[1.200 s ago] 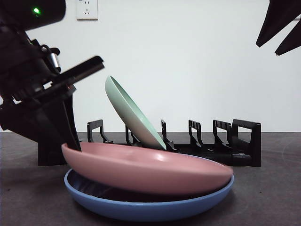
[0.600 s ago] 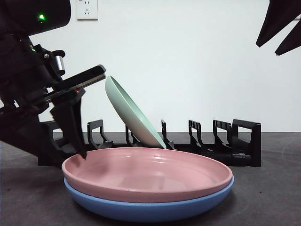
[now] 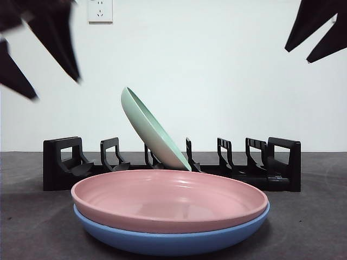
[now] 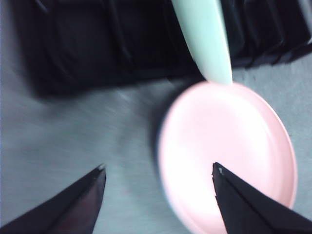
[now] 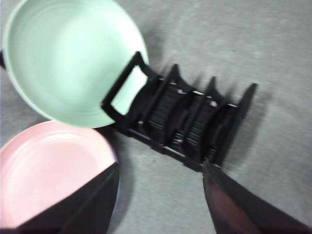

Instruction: Place the plate

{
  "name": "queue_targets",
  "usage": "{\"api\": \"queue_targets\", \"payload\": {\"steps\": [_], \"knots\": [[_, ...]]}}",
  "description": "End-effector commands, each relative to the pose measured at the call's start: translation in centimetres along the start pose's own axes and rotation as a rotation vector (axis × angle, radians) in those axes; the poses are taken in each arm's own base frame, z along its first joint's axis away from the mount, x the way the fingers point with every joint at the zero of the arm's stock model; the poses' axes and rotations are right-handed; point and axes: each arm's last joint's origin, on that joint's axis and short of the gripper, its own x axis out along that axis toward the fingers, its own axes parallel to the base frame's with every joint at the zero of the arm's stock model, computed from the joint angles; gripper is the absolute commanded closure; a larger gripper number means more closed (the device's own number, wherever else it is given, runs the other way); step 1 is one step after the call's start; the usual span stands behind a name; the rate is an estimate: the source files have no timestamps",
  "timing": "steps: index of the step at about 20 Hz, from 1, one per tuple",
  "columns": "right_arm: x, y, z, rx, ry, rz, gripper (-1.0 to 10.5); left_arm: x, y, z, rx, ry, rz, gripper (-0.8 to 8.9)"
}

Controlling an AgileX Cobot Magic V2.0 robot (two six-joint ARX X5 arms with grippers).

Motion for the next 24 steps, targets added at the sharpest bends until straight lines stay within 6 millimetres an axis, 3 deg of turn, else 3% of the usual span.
{"api": "queue_targets", "payload": {"steps": [1,4,8,16,20,24], "knots": [[0.3,0.6,0.7,0.03,-0.012,0.024,6.8,-3.1,0.8,0.5,0.125,-0.07,0.03,4.7],[1.2,1.8,1.8,0.07,0.026,0.074,6.8,-6.7,2.4,-0.4,0.081,-0.15,0.098,4.7],[3.8,4.4,5.1,0.099,0.162,0.171,6.8,-9.3,3.2,-2.1,0.023,-0.19,0.149,4.7],[11.9,10.4,10.7,0.032,0.268,0.202,6.8,-10.2,3.1,-2.9,-0.008,-0.212,0.149,4.7],[14.9,12.9,11.7,-0.011,0.258,0.195,6.8,-10.2,3.1,-2.9,-0.008,-0.212,0.149,4.69],[17.4,13.9,11.6,-0.018,0.272,0.206,6.8,-10.2,3.1,-2.9,-0.008,-0.212,0.149,4.7]]}}
